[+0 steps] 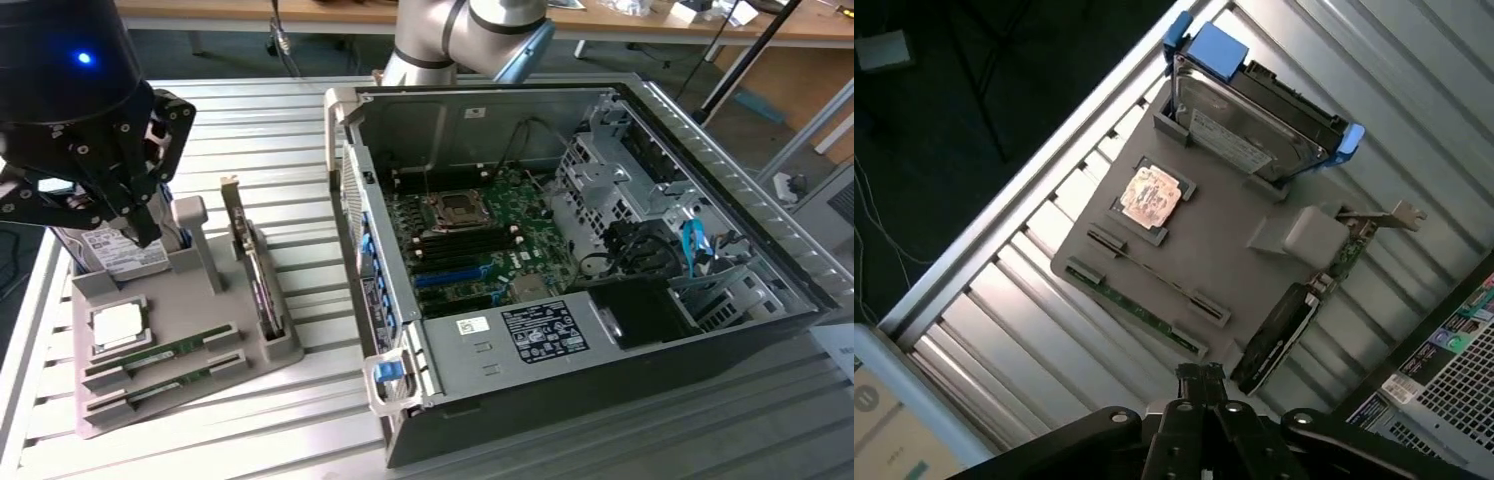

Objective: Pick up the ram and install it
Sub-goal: 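Pick up the ram and move it above insertion slot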

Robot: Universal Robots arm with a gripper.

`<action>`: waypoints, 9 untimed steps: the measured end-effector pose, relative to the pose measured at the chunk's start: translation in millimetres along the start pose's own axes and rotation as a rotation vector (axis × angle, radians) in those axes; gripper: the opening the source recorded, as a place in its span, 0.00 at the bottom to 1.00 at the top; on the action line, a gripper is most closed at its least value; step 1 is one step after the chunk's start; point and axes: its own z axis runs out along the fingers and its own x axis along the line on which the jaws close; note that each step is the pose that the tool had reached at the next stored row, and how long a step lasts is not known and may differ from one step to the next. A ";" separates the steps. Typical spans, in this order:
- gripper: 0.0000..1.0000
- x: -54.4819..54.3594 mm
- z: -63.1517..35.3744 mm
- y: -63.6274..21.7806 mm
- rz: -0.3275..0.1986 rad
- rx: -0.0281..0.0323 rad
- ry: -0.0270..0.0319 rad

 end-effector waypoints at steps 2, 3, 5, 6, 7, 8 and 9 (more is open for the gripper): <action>0.11 0.0 0.1 0.0 -0.036 0.0001 -0.0008; 0.11 0.0 0.2 0.0 -0.058 0.0003 -0.0014; 0.11 0.0 0.4 0.0 -0.094 0.0004 -0.0023; 0.11 0.0 0.5 0.0 -0.112 0.0006 -0.0027; 0.11 0.0 0.6 0.0 -0.133 0.0007 -0.0032; 0.11 0.0 0.7 0.0 -0.152 0.0008 -0.0036; 0.11 0.0 0.8 0.0 -0.170 0.0009 -0.0041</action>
